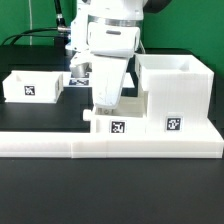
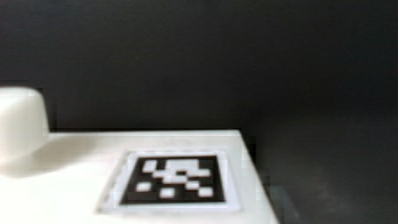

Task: Assemble drawer

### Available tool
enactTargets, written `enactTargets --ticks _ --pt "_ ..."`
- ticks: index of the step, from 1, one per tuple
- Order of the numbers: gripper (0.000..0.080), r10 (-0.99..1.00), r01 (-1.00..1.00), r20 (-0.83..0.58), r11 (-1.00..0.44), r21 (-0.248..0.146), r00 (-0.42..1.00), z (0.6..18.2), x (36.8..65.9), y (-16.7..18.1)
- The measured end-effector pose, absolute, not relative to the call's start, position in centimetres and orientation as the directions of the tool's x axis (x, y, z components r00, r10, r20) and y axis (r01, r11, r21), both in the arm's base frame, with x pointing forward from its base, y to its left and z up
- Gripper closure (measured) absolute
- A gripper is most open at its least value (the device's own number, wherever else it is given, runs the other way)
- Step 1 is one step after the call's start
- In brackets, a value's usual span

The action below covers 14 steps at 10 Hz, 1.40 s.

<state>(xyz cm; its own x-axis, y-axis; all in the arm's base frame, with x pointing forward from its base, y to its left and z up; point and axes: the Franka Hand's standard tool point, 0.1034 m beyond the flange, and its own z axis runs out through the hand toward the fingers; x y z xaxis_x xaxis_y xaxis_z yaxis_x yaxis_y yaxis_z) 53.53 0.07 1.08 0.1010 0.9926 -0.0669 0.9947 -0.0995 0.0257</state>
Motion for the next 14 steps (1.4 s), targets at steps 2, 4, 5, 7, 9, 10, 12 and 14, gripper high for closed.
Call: enactTargets --ticks 2,4,5,7,9,10,12,14 --pt "0.0757 0.996 0.998 -0.069 -0.053 0.02 0.055 1.03 53.42 -0.39" --pt "0.0757 0.996 0.998 -0.069 -0.052 0.021 0.053 1.02 53.41 -0.42" --pt "0.0757 0.996 0.998 -0.069 -0.052 0.021 0.053 1.02 53.41 -0.42" --pt "0.0757 0.996 0.998 -0.068 -0.058 0.021 0.059 0.99 53.44 -0.3" --pt "0.0757 0.996 0.998 -0.07 -0.063 0.021 0.064 0.94 53.5 -0.13" --pt "0.0757 0.995 0.998 -0.075 -0.058 0.021 0.06 0.95 53.55 -0.29" --pt "0.0757 0.995 0.998 -0.075 -0.061 0.021 0.063 0.95 53.53 -0.39" --pt "0.0757 0.996 0.998 -0.076 -0.051 0.021 0.053 0.92 53.5 -0.4"
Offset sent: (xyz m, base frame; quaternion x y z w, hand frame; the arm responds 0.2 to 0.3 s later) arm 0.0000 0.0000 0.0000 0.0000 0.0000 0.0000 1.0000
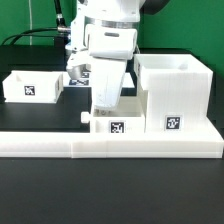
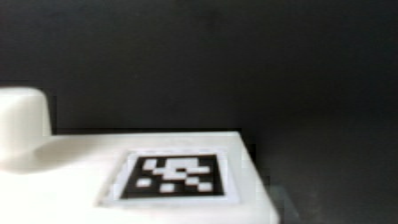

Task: Assemble drawer

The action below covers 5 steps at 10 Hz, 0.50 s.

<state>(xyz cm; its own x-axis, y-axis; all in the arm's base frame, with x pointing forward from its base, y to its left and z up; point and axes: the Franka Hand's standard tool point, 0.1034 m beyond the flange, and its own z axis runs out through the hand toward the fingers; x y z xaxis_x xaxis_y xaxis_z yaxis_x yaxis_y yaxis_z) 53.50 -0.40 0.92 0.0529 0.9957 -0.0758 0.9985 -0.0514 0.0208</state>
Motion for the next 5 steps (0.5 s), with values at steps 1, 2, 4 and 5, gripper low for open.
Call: enactTargets --ticks 1,2,4,5 --pt "0.0757 0.996 0.999 -0.076 -0.051 0.02 0.052 0.9 53.46 -0.43" --pt "0.0757 0.996 0.998 -0.076 -0.052 0.02 0.054 0.9 53.46 -0.45" --pt "0.0757 0.995 0.998 -0.084 -0.056 -0.006 0.056 0.97 53.38 -0.66" --pt "0.0757 0.995 0.998 -0.084 -0.056 -0.006 0.056 0.94 53.34 -0.66"
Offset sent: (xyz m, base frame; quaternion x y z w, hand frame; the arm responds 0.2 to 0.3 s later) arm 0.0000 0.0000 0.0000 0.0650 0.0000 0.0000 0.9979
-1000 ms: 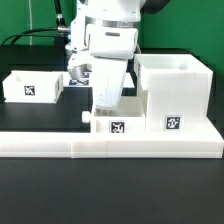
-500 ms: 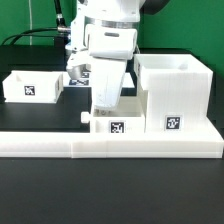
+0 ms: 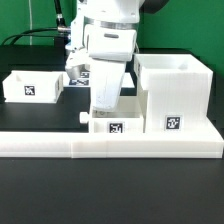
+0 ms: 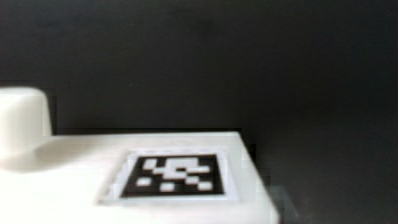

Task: Assemble drawer

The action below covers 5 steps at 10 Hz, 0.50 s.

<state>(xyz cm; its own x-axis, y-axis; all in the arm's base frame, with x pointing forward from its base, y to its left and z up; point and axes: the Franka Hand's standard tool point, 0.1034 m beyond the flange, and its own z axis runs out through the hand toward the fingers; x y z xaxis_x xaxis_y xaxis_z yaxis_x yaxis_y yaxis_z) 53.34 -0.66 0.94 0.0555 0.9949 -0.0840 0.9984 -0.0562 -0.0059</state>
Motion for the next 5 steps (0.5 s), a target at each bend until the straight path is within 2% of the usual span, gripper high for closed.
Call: enactTargets --ticks 5 --pt "0.0757 0.995 0.998 -0.084 -0.057 -0.006 0.056 0.94 53.34 -0.59"
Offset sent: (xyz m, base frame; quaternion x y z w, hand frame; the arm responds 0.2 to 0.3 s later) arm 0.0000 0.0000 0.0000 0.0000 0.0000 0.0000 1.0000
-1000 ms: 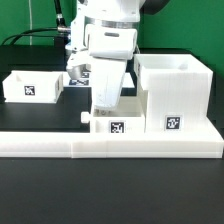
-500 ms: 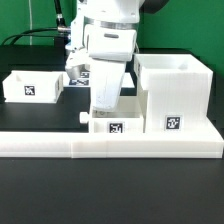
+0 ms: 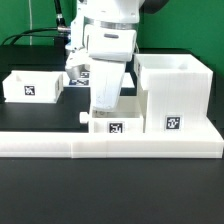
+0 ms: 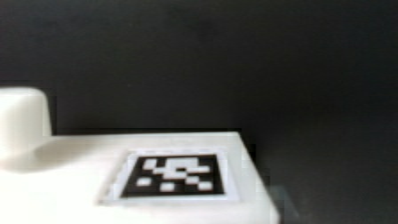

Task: Assemble drawer

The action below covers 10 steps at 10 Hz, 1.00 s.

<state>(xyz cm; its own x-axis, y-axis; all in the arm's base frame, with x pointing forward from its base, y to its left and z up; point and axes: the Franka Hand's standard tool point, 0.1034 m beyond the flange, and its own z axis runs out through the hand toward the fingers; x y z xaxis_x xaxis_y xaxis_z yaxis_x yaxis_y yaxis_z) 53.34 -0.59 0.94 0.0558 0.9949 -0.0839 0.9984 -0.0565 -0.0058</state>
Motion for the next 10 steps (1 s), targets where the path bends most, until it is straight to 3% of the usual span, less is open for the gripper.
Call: enactTargets --ticks 3,9,10 --pt "0.0757 0.995 1.0 -0.093 -0.025 -0.006 0.024 1.0 53.6 1.0" --pt "0.0757 0.995 0.999 -0.095 -0.035 -0.002 0.035 1.0 53.6 0.7" --pt "0.0575 0.995 0.999 -0.095 -0.036 -0.001 0.035 1.0 53.6 0.7"
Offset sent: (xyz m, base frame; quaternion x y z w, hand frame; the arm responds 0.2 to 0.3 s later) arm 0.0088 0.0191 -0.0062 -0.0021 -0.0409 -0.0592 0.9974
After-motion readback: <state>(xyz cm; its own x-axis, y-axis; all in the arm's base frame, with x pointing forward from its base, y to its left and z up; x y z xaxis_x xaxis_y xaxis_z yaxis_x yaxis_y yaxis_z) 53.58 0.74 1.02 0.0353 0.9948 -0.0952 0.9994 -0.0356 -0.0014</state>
